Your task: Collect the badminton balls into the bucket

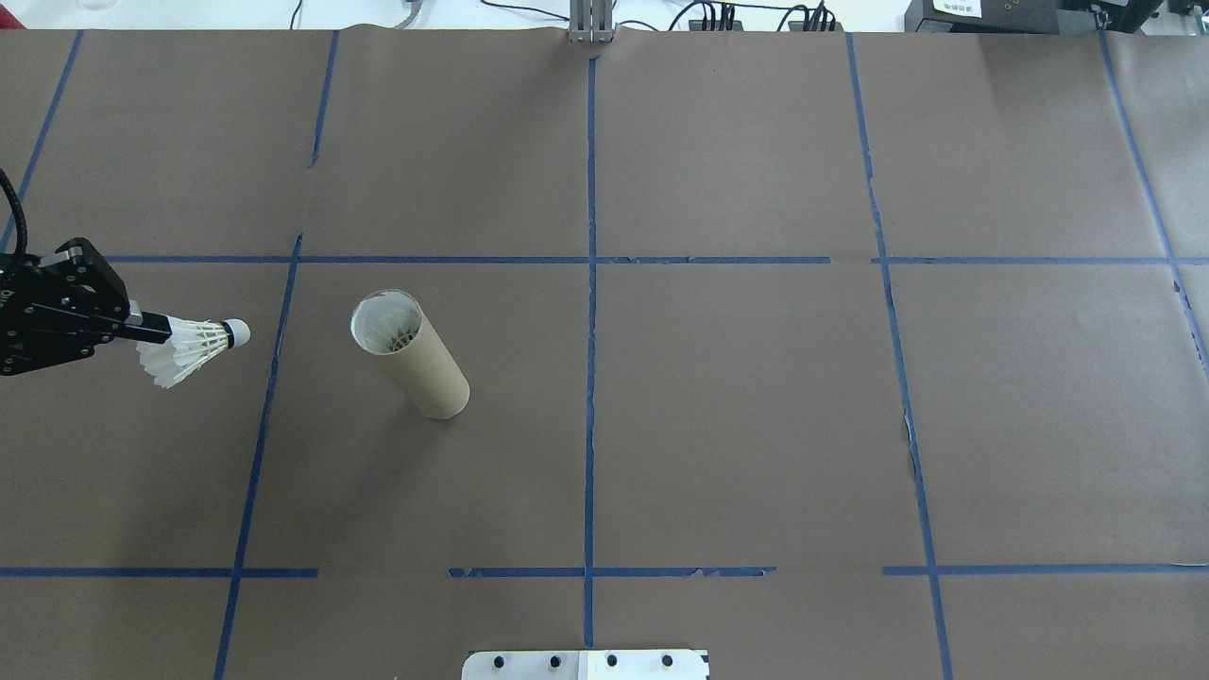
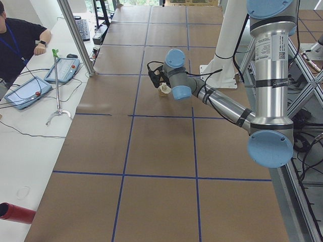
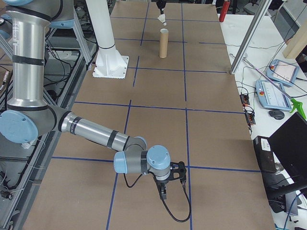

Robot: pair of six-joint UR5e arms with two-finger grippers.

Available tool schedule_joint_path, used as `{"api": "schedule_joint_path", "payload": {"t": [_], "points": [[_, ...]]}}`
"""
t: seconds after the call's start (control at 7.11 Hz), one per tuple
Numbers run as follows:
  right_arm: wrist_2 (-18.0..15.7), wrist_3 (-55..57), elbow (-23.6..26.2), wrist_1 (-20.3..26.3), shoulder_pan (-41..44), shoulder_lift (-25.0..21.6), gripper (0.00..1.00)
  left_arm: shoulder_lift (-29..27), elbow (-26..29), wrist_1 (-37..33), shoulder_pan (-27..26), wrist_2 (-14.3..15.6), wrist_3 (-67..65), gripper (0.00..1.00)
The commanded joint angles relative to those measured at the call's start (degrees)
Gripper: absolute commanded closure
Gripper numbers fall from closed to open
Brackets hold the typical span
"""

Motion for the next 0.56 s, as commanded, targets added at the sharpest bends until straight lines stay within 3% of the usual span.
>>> {"api": "schedule_joint_path", "payload": {"t": [0.0,0.28,0.42], "points": [[0.0,0.2,-0.1,-0.4,0.0,0.9,0.0,-7.7,-6.9,21.0,0.0,0.2,4.5,1.0],[0.0,0.2,-0.4,-0.6,0.0,1.3,0.0,-21.4,-7.1,38.4,0.7,0.8,5.2,1.0],[0.0,0.2,-0.4,-1.6,0.0,1.9,0.0,-26.5,-7.1,44.6,1.2,2.6,5.2,1.0]]}}
